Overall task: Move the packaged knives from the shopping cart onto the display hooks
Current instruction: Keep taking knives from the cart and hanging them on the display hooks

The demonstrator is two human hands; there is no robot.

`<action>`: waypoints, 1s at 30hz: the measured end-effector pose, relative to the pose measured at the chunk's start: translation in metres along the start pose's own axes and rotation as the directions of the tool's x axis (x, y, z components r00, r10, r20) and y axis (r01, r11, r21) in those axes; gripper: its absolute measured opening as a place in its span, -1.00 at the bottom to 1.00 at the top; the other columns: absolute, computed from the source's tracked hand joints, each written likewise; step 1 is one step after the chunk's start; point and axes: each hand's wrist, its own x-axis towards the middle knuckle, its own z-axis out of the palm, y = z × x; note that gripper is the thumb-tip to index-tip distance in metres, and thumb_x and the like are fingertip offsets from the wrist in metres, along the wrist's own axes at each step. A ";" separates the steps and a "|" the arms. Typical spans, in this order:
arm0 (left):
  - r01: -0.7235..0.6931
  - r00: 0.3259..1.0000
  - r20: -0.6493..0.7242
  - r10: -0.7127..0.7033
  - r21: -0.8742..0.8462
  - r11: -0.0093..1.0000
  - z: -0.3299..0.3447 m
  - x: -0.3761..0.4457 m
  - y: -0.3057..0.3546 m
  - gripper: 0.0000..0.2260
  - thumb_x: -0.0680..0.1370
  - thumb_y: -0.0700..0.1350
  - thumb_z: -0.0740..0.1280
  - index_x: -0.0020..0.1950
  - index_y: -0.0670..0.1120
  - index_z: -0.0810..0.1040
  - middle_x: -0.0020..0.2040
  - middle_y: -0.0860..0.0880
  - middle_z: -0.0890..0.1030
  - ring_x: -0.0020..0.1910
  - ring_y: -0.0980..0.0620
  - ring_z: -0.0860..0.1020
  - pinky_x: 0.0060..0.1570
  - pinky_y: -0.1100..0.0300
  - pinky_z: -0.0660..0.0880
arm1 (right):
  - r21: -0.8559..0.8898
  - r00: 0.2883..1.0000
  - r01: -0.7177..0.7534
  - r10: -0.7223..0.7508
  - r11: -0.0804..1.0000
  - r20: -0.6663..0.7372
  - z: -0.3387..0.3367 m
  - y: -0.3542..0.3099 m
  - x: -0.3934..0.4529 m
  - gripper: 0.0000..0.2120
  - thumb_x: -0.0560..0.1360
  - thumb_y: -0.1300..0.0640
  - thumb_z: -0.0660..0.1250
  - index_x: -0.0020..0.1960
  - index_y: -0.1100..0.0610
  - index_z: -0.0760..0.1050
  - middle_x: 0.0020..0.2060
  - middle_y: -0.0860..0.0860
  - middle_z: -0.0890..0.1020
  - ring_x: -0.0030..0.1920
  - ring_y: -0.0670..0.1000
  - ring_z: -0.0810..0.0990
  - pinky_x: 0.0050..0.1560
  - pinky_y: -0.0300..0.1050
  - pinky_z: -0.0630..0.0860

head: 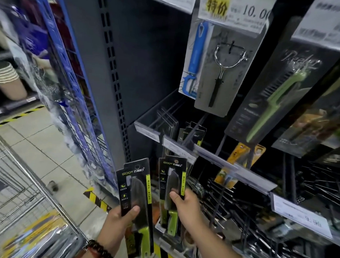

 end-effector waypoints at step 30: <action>0.056 0.998 -0.003 -0.056 0.082 0.995 -0.010 0.000 -0.015 -0.78 0.49 -0.22 0.42 -0.30 0.04 0.69 -0.25 0.05 0.72 -0.03 -0.09 0.62 -0.11 0.11 0.46 | 0.128 0.999 0.031 -0.028 0.991 -0.029 0.005 -0.026 0.036 -0.70 0.53 0.03 0.37 0.11 0.26 0.51 0.01 0.14 0.65 0.06 0.12 0.62 0.15 0.10 0.54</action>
